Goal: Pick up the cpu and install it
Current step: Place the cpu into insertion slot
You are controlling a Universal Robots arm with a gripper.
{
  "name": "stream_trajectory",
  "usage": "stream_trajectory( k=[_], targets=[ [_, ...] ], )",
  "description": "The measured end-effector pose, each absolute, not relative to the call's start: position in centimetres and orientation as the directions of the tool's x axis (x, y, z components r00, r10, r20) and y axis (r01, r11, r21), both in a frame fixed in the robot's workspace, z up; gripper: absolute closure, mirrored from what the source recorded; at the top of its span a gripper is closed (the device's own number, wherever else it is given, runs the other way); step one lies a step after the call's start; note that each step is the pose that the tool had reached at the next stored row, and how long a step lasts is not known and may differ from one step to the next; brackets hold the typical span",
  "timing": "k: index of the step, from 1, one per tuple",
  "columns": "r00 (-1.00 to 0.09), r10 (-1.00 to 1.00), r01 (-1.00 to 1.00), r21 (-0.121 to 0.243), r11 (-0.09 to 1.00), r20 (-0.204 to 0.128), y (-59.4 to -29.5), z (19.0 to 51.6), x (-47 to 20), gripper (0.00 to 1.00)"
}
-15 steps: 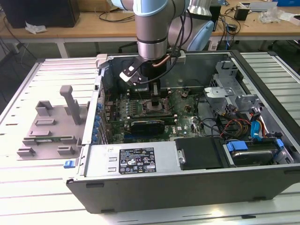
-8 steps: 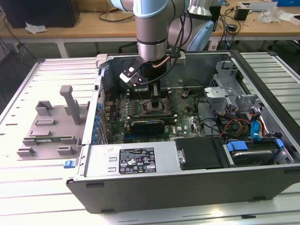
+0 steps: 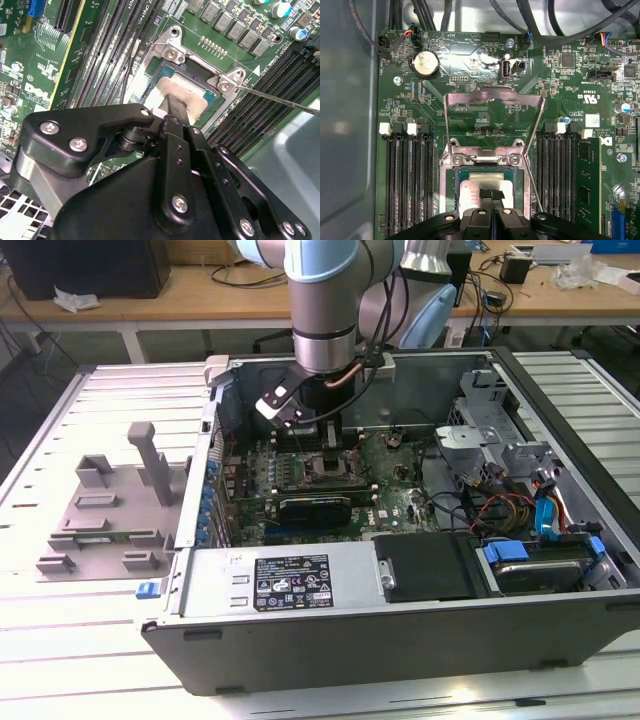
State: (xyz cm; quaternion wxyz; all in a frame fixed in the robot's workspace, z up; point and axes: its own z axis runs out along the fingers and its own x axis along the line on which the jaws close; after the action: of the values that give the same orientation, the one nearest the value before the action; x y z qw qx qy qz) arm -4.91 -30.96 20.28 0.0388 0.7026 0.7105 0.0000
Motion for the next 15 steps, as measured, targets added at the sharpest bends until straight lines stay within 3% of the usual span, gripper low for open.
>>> stream_trajectory(
  k=[13,15],
  targets=[
    [-0.010,0.998,0.998,0.055,0.013,-0.058,-31.0,22.0,-4.9,0.89],
    [-0.009,0.998,0.998,0.054,0.013,-0.065,-30.9,24.6,-4.9,0.89]
  ],
)
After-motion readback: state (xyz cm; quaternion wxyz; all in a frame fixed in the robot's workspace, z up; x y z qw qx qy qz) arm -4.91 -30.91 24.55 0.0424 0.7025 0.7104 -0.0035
